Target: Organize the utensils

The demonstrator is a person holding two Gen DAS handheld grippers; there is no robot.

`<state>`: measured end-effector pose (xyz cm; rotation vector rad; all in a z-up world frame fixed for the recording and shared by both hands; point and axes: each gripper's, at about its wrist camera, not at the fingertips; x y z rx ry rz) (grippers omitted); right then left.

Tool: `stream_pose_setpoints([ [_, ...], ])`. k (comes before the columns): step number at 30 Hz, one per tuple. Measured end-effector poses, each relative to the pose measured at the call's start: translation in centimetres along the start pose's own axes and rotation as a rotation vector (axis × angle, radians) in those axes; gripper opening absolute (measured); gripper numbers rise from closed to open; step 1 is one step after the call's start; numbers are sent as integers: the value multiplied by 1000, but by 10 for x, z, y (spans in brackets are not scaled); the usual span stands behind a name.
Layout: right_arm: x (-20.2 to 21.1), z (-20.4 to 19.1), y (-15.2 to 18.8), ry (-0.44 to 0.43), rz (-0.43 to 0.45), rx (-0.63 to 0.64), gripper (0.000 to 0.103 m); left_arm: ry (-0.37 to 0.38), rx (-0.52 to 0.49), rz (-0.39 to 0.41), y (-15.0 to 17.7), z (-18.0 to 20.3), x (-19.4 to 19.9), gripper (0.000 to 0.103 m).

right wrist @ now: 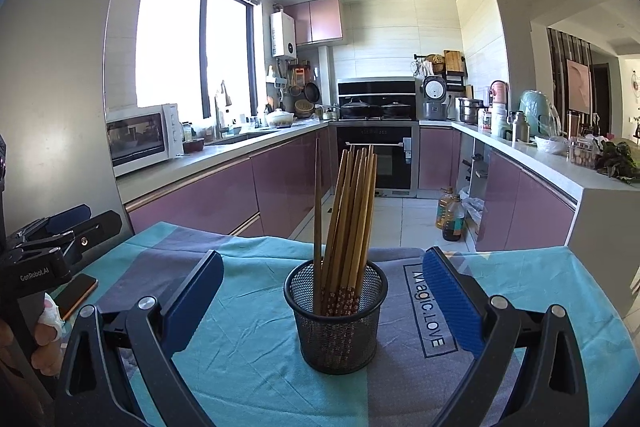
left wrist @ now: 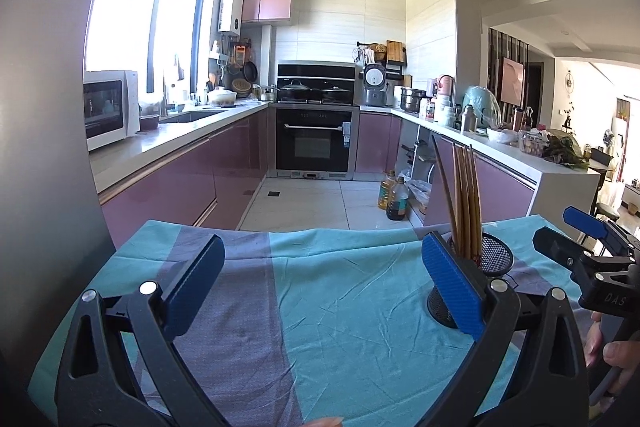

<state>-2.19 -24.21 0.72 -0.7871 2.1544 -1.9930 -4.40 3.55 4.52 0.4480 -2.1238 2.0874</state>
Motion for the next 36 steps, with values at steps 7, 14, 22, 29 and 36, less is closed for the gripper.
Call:
stream_pose_setpoints([
  [7, 3, -2, 3, 14, 9, 2, 96, -10, 0, 25, -4, 0, 10, 97],
  [14, 6, -4, 3, 14, 23, 0, 96, -13, 0, 40, -4, 1, 20, 97],
  [22, 10, -6, 3, 16, 31, 2, 96, -11, -4, 50, -3, 3, 25, 97],
  [29, 11, -6, 3, 16, 33, 2, 96, -11, -3, 52, -3, 3, 26, 97],
  [36, 11, -8, 1, 8, 37, 0, 96, -13, -4, 56, -3, 3, 26, 97],
])
Point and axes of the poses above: each gripper's, at about its wrist camera, not at the fingertips, and x roughly against the way its jaws point, z to its right, y to its underside, and after that the axes turned 12 degrees about -y, right-handed
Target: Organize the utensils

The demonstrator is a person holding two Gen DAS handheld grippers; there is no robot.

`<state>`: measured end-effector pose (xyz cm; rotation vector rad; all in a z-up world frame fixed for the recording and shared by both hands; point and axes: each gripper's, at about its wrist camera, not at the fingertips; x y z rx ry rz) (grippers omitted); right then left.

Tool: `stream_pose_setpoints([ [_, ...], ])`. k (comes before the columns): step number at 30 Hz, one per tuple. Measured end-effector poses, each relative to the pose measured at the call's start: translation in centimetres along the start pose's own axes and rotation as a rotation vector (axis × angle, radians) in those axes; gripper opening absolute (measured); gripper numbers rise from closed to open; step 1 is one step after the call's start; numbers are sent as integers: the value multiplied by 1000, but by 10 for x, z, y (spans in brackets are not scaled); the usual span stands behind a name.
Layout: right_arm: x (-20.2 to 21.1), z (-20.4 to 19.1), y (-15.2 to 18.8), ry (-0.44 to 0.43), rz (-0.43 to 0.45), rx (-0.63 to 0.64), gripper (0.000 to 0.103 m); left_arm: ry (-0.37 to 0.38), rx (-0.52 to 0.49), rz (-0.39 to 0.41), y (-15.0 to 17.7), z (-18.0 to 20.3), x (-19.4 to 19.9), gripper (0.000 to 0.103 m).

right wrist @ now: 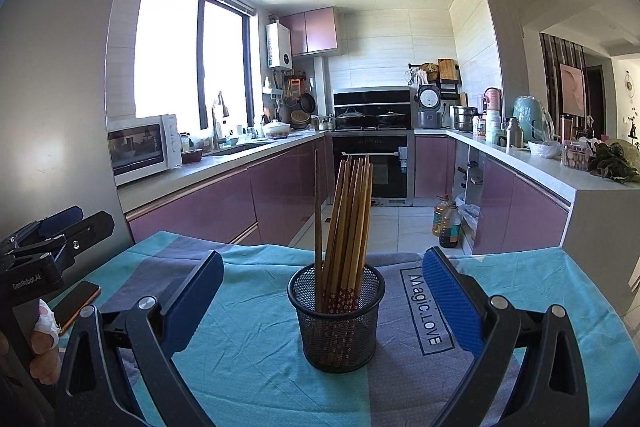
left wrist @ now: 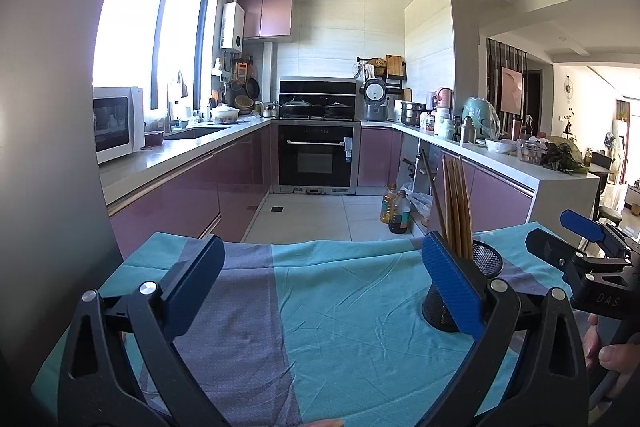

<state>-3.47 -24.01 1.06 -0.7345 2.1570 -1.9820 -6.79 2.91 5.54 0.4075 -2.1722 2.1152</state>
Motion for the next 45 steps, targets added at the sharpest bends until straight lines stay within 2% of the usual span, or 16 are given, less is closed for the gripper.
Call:
stream_pose_setpoints([
  [45, 2, 4, -1, 0, 3, -15, 96, 4, 2, -4, -2, 4, 0, 97],
])
Point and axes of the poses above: each gripper's, at about its wrist camera, not at the fingertips, and x roughly against the way its jaws point, z to its right, y to its underside, and after that the axes turned 12 degrees about -y, right-handed
